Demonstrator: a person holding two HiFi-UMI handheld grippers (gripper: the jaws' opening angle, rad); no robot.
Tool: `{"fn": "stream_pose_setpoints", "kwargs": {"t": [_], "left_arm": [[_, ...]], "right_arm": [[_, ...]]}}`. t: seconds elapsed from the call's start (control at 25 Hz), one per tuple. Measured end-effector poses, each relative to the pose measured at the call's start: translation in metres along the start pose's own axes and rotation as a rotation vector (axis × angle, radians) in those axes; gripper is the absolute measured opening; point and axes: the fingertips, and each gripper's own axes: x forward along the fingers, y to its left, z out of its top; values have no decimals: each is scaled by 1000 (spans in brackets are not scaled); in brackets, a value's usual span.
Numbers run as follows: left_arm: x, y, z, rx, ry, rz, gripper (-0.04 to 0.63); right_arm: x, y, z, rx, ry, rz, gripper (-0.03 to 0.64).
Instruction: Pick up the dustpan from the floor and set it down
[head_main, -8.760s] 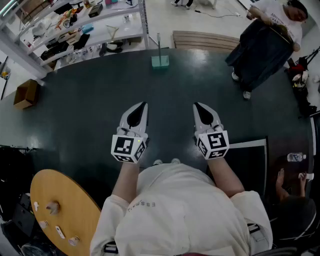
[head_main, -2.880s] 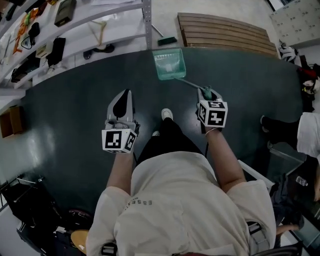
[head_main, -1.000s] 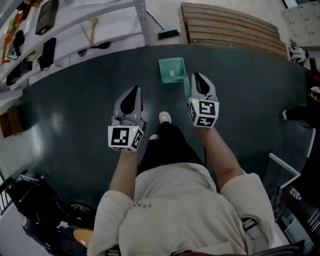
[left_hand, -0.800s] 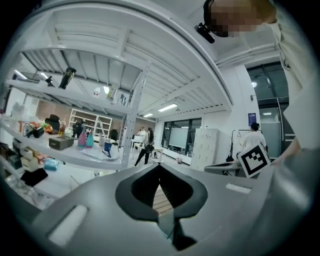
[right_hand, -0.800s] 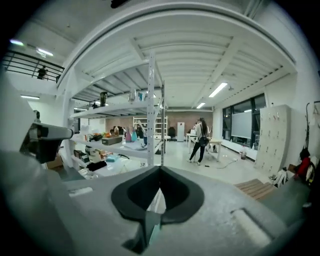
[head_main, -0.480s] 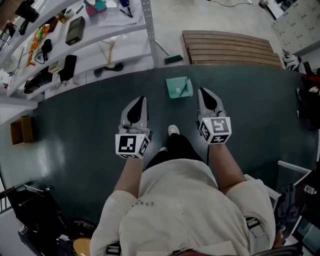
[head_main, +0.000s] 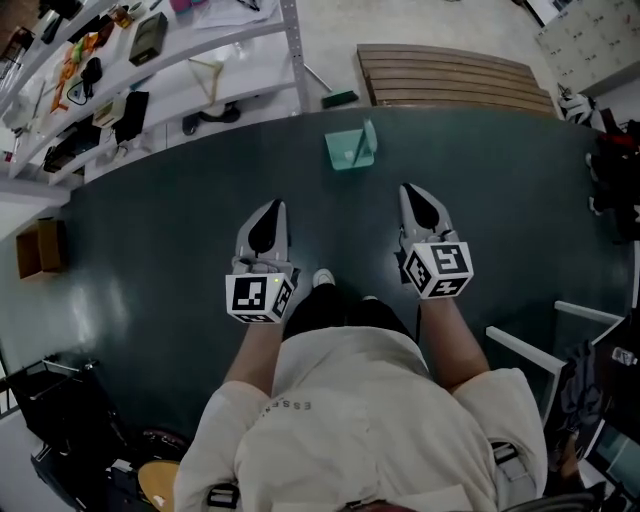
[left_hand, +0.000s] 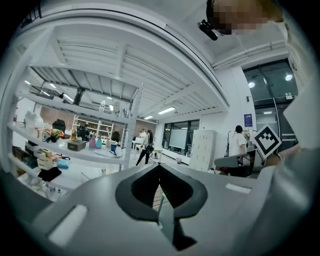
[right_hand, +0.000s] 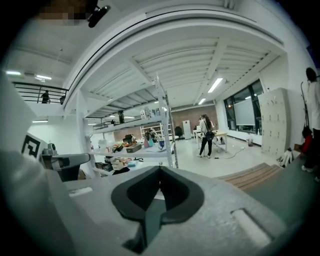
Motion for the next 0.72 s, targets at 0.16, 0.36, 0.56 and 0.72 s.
{"fn": "stream_pose_setpoints", "kwargs": {"t": [0.16,0.36,0.56,0.72], "left_arm": [[-21,-38,3,22,-18,-10,9],[-54,-109,6,34,-34,-17,9],[-92,-172,-7,-14,-30,-11,9],[-125,-207,-17,0,-32,10,9]], "right_arm": [[-39,-2,1,-26,-19,24,-8],[-106,-14,-6,-32,-2,42,-8],[-167,-14,-9,-79,0,103,-8],[-206,-18,-27,-88,18,140,-9]]}}
